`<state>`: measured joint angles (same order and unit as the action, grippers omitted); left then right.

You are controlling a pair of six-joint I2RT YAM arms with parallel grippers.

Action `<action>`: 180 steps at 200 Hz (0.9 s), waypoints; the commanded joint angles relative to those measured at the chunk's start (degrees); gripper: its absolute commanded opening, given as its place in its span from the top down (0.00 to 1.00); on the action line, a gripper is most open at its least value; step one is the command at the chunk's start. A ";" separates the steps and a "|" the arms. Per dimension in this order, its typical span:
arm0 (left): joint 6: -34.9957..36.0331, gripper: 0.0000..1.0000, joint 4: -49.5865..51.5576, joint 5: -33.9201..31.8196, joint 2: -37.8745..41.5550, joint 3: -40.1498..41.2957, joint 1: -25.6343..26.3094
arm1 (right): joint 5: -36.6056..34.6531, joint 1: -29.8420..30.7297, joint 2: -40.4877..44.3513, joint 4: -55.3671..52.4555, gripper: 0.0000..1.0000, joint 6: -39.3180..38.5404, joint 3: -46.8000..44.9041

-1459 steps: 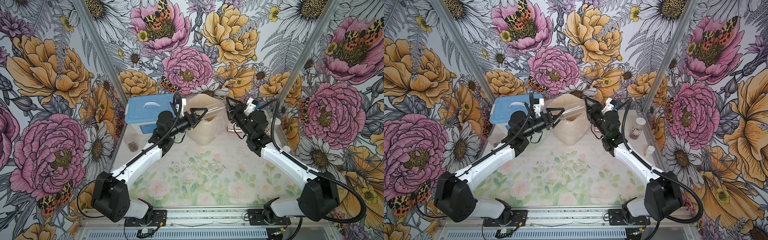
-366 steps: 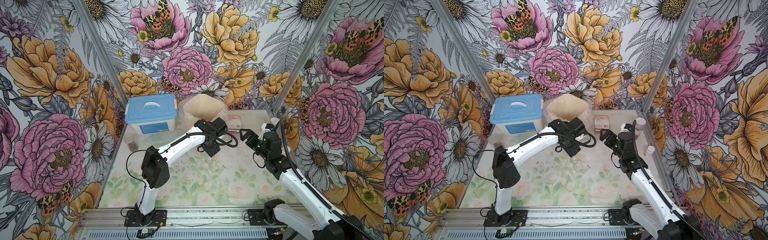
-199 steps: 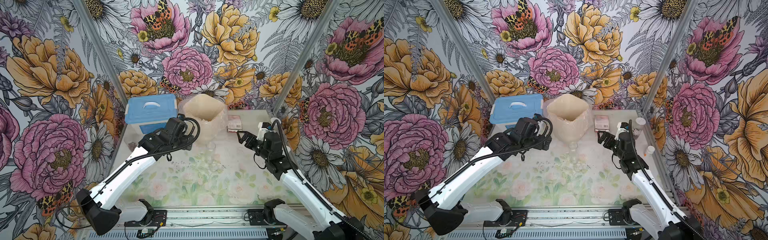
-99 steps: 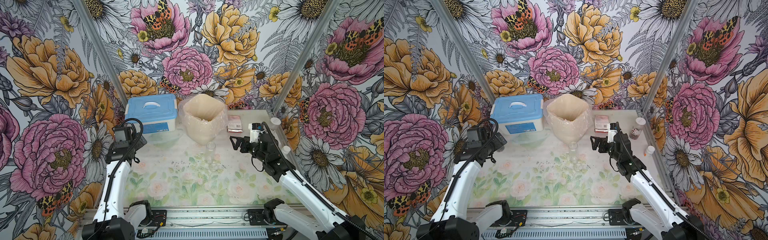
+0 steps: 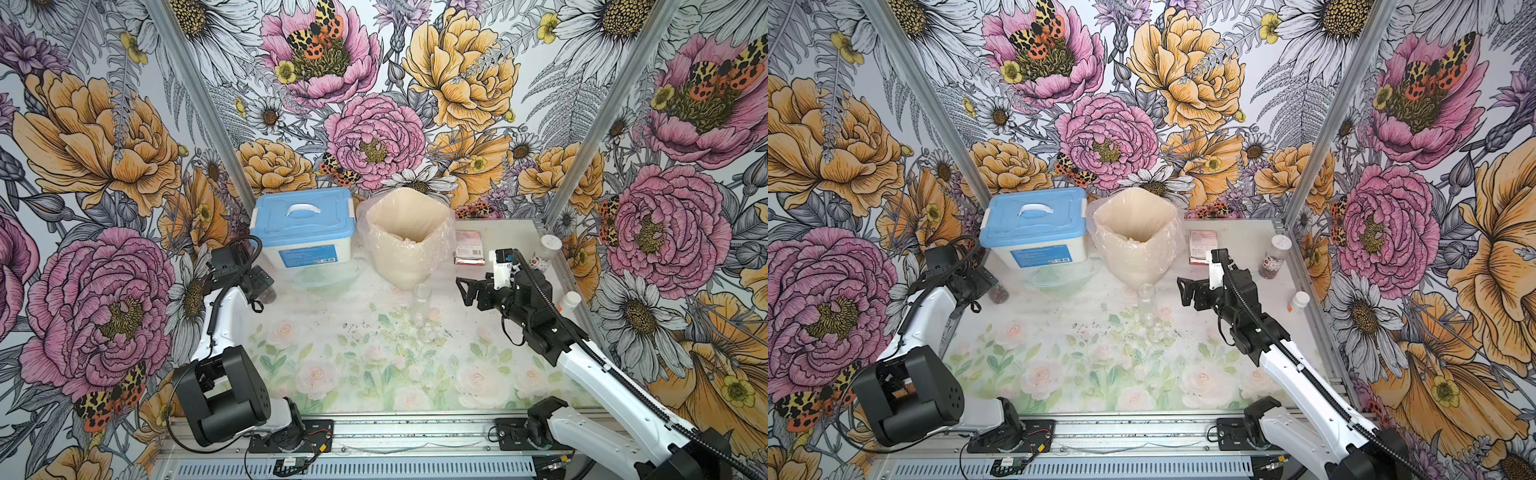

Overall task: Empty the moldy dried flower tea in the jars
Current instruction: Pick up the jar from the center of the board.

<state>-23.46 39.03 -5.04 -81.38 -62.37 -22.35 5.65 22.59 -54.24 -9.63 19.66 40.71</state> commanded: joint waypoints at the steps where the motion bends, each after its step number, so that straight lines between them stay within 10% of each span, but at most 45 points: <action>1: 1.14 0.01 -1.83 1.81 -2.51 -2.86 -0.33 | -0.43 0.48 1.33 0.27 0.01 -2.43 -1.11; 180: 10.23 0.08 6.07 -4.10 -19.89 -18.70 3.80 | 1.87 0.53 -2.19 0.71 0.01 -3.31 -1.98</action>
<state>-15.00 43.64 -7.57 -99.68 -78.98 -19.25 6.79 22.72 -56.14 -9.91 16.84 39.03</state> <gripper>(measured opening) 0.925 0.992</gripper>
